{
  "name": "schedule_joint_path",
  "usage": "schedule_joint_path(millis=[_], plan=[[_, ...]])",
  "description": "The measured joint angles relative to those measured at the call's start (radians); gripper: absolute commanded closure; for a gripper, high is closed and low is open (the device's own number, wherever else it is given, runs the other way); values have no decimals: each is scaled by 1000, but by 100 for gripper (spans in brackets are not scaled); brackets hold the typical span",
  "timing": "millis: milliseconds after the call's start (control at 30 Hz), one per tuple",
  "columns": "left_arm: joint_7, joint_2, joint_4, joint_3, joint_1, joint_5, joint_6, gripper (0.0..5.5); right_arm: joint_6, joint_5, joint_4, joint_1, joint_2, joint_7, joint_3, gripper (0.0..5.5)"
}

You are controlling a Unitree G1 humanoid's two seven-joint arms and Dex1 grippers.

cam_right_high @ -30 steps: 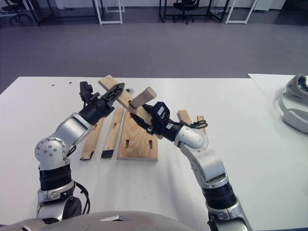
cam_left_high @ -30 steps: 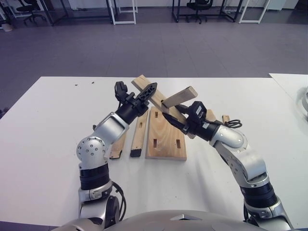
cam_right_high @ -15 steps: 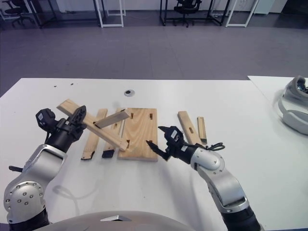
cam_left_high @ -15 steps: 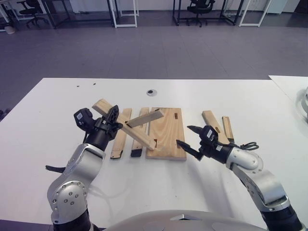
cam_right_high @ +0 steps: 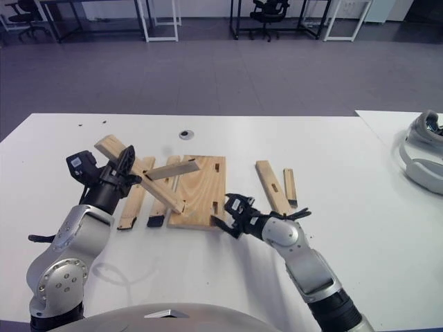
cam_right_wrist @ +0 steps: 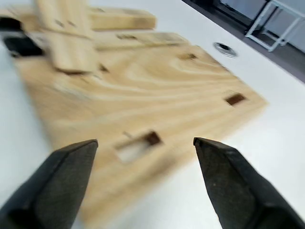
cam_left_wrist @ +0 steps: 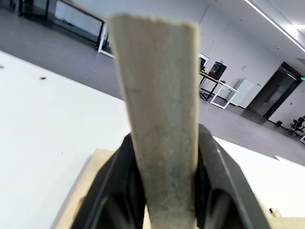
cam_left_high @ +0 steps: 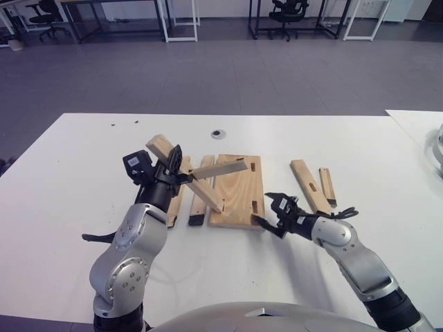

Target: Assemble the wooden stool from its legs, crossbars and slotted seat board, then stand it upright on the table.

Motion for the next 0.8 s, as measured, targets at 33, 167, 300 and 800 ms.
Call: schedule_joint_path(millis=[33, 167, 300, 800], plan=[[-4, 2, 2, -19, -7, 30, -3, 448, 12, 38, -19, 1, 24, -5, -32, 173], [-19, 4, 14, -109, -43, 143, -25, 448, 25, 13, 39, -42, 22, -89, -151, 173], [-27, -30, 20, -121, -52, 182, -38, 448, 14, -124, 103, -38, -68, -70, -59, 173], [-49, -107, -59, -73, 94, 236, -98, 448, 7, -99, 38, -22, -55, 61, -12, 173]])
